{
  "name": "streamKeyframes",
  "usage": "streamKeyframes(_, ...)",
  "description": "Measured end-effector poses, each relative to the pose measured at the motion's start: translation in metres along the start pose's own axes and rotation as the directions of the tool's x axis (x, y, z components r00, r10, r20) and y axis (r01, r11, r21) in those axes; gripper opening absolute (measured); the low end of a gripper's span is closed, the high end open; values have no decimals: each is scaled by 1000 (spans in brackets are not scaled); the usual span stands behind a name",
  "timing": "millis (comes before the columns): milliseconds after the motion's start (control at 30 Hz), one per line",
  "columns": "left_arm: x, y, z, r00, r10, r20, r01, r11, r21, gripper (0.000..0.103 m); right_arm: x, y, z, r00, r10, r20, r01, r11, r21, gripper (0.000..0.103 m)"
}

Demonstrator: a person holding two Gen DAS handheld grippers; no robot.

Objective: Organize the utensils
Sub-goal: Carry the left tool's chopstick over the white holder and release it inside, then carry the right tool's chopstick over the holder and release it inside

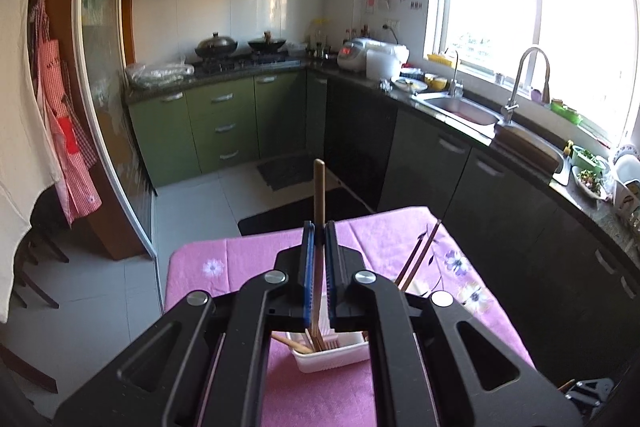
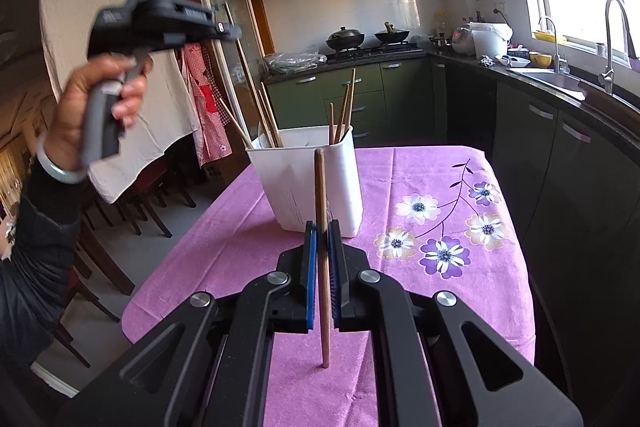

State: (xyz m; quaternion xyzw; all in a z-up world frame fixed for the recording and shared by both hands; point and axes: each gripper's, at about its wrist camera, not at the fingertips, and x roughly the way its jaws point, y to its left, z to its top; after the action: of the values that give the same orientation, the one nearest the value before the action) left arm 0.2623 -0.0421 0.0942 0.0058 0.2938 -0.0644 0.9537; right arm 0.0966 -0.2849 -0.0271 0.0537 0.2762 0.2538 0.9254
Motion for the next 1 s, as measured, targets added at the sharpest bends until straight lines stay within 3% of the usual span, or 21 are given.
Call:
streamKeyframes(133, 12, 0, -22, 1000, 4, -3, -4, 1000, 12, 5, 3, 2, 3, 1000, 9, -3, -9, 1000, 0, 6)
streamKeyframes(167, 12, -1, -28, 1000, 3, 4, -3, 1000, 13, 10, 3, 3, 5, 1000, 11, -1, -11, 1000, -2, 6)
streamKeyframes(300, -2, -1, -51, 998, 3, 60, -4, 1000, 13, 57, 6, 9, 13, 1000, 27, -3, -28, 1000, -15, 6)
streamKeyframes(333, -11, -1, -62, 996, 10, 91, -12, 1000, 13, 62, 7, 11, 15, 1000, 30, -3, -30, 999, -21, 6)
streamKeyframes(400, -25, -1, -78, 991, 29, 133, -32, 999, 17, 82, 9, 15, 22, 999, 45, -2, -45, 999, -30, 6)
streamKeyframes(467, -41, -1, -101, 980, 67, 185, -71, 997, 14, 93, 9, 20, 33, 998, 60, 7, -60, 997, -42, 6)
streamKeyframes(600, -60, 3, -147, 963, 158, 217, -162, 987, 3, 95, 2, 34, 67, 993, 96, 62, -91, 993, -82, 6)
streamKeyframes(833, -73, 25, -193, 970, 183, 157, -171, 981, -92, 96, 6, 59, 145, 972, 128, 198, -105, 987, -123, 6)
streamKeyframes(1000, -75, 36, -205, 971, 198, 133, -181, 975, -128, 96, 24, 61, 198, 957, 71, 283, -42, 993, -106, 6)
